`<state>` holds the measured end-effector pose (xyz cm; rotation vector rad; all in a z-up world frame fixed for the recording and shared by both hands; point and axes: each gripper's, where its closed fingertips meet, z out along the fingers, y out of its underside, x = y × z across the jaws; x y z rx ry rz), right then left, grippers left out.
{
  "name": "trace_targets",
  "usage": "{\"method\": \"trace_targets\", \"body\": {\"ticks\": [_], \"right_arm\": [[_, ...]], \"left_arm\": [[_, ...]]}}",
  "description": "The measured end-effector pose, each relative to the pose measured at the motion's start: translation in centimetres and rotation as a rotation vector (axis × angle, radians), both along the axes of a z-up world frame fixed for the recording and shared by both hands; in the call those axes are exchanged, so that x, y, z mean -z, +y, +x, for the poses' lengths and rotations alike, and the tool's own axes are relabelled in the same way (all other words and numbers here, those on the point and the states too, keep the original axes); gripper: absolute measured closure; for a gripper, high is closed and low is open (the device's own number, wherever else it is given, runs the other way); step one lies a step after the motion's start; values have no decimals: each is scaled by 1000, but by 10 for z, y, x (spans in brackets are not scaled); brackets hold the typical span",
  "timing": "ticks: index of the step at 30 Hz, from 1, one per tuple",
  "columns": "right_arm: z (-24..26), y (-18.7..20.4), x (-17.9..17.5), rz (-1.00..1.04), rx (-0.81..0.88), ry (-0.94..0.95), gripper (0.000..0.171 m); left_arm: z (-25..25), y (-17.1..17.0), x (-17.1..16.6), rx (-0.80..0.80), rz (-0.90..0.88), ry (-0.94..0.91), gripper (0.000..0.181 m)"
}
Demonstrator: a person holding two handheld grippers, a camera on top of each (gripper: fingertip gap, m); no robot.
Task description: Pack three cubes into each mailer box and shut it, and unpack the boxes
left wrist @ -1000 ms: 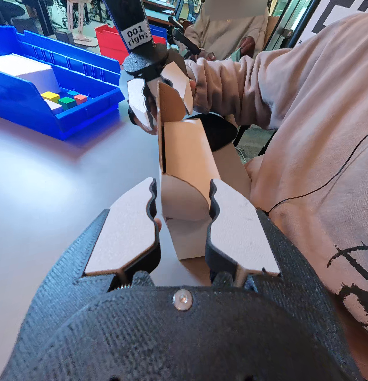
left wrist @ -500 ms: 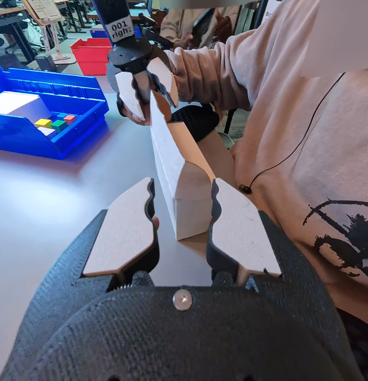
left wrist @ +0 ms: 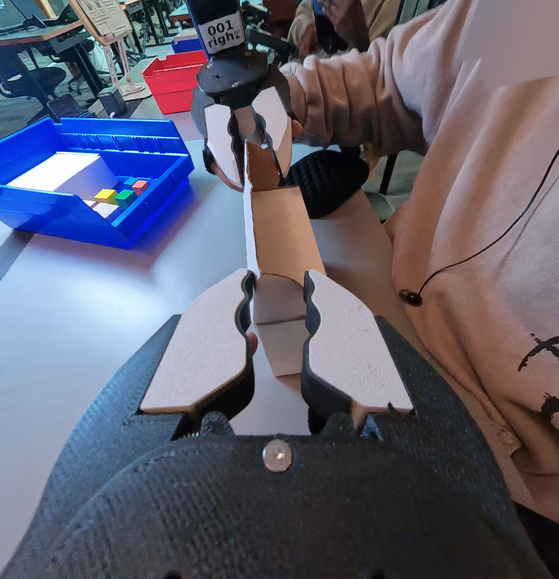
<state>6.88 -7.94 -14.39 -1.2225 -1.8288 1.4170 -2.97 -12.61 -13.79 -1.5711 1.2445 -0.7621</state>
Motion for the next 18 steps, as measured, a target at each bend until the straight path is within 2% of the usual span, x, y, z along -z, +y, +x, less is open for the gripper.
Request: {"method": "trace_targets", "body": {"ticks": [10,12,13,14,15,18], "right_arm": [[3,-2,13,415,33,31,136],[5,-2,12,434,54,14,132],[7,-3,10,438,54,0,119],[10,-2,8,449,62,-7,117],[12,-2,3,460,72,8,117],[15,-18,-13,482,78,68,121]], "left_arm": [[3,-7,13,-75,215,180,151],[3,-9,15,-90,248,202,148],[3,-12,16,-88,231,205,141],[2,-13,16,-95,210,196,133],[2,-15,15,-100,194,177,128],[6,-25,-4,-102,202,86,129]]}}
